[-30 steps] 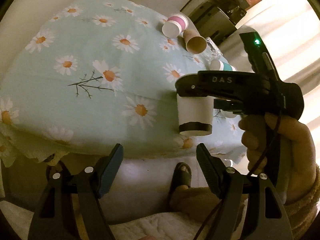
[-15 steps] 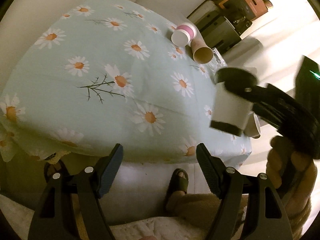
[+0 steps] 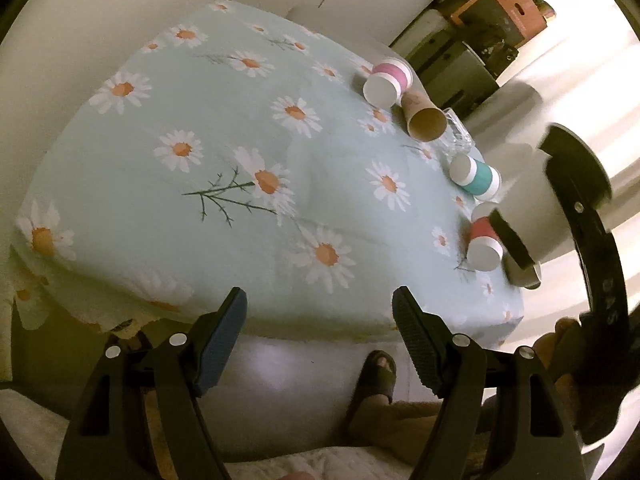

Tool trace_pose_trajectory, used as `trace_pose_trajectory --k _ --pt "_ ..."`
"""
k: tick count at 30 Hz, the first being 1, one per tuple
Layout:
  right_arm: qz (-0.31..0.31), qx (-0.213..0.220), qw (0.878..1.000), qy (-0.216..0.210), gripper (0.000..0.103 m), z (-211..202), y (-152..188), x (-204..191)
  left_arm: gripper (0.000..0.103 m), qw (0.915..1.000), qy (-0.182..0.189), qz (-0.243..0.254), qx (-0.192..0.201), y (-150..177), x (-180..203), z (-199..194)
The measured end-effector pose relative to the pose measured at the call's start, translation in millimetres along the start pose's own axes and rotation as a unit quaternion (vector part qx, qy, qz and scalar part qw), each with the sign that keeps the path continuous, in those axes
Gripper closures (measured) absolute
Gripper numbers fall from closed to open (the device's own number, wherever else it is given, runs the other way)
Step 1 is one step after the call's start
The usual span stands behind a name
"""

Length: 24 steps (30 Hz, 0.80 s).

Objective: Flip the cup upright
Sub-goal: 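Carry the cup with the right tool and lower it upright onto the tablecloth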

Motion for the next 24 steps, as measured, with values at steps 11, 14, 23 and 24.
trace_pose_trajectory --k 11,14,23,24 --pt "-0.01 0.112 0.991 0.079 0.035 -11.8 12.6 9.3 0.03 0.9995 -0.012 -0.026 0.01 -6.9 -13.3 0.8" --pt "-0.019 0.126 0.987 0.097 0.035 -11.5 24.8 10.2 0.03 0.9994 -0.022 -0.025 0.011 -6.9 -16.0 1.4" --pt "-0.046 0.137 0.983 0.115 0.035 -3.0 61.8 0.2 0.03 0.9987 -0.045 -0.018 0.019 -11.6 -19.1 3.8" --pt "-0.04 0.131 0.984 0.113 0.035 0.7 66.2 1.4 0.03 0.9986 -0.045 -0.02 0.019 -11.9 -19.9 4.0"
Point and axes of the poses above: each gripper's, at about its wrist camera, not at the fingertips, and z roughly the way its jaws point, x to its right, y to its underside, the point moved 7 cm from there along z, roughly the way its jaws point, and after that the axes turned 2 degrees about -z, right-handed, at the moved point
